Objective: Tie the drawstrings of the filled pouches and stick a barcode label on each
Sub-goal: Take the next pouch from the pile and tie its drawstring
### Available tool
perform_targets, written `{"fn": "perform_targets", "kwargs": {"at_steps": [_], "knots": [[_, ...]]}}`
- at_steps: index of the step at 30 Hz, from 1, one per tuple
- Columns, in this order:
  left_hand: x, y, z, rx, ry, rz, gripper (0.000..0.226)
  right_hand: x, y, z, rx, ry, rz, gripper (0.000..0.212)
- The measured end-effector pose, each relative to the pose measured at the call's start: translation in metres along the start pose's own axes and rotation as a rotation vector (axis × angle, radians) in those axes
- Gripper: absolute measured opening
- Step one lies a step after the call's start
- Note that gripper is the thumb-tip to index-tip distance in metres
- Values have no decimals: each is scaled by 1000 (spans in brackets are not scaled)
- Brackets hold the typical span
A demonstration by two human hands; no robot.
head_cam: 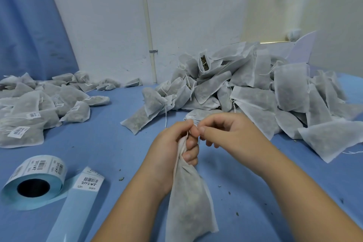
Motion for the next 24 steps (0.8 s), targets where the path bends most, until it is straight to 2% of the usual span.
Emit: {"fn": "perform_targets", "kwargs": {"at_steps": [3,6,9,12,19,24], "knots": [[-3,4,0,-34,-64,172,37,-4,1,0,18,-33,-13,15],[-4,5,-2,-27,-53,254,40,-6,1,-1,27,-55,-40,18],[-4,8,-3,-6,-17,284,34,-6,1,0,22,-64,-54,20],[-5,10,-3,-18,-11,285,22,-7,2,0,21,-88,-80,8],[-3,16,-1,-88,-39,265,31,-8,5,1,22,-109,-102,13],[-5,18,-2,-147,-85,348,33,-10,6,0,-1,-78,-209,13]]}}
Point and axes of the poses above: each hand's wrist, its own z-axis towards the middle knuckle, its own y-axis out of the back of the hand, x = y × z, the point moved 7 cm from there along z, towards the middle knuckle, and after that the axes turned 6 degrees about -x, right-handed, at the moved point
